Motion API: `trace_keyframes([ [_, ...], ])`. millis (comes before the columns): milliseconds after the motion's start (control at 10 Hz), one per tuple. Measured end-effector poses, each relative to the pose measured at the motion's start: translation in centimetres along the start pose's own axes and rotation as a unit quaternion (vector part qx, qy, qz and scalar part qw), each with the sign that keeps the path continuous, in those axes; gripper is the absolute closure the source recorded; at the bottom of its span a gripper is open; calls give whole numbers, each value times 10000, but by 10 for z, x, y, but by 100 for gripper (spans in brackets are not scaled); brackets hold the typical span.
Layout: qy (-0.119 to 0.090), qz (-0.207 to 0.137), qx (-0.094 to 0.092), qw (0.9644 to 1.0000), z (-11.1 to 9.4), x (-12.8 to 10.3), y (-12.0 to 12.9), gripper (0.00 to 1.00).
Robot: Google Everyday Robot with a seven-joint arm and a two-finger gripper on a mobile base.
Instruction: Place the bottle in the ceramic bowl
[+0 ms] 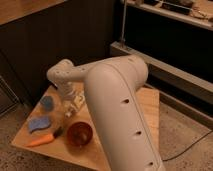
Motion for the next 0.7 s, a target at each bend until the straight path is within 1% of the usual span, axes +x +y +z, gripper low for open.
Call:
trace_keyframes([
  [100, -66, -7, 17, 10000, 1, -3, -2, 35],
  [700, -57, -2, 7, 10000, 1, -2, -1, 35],
])
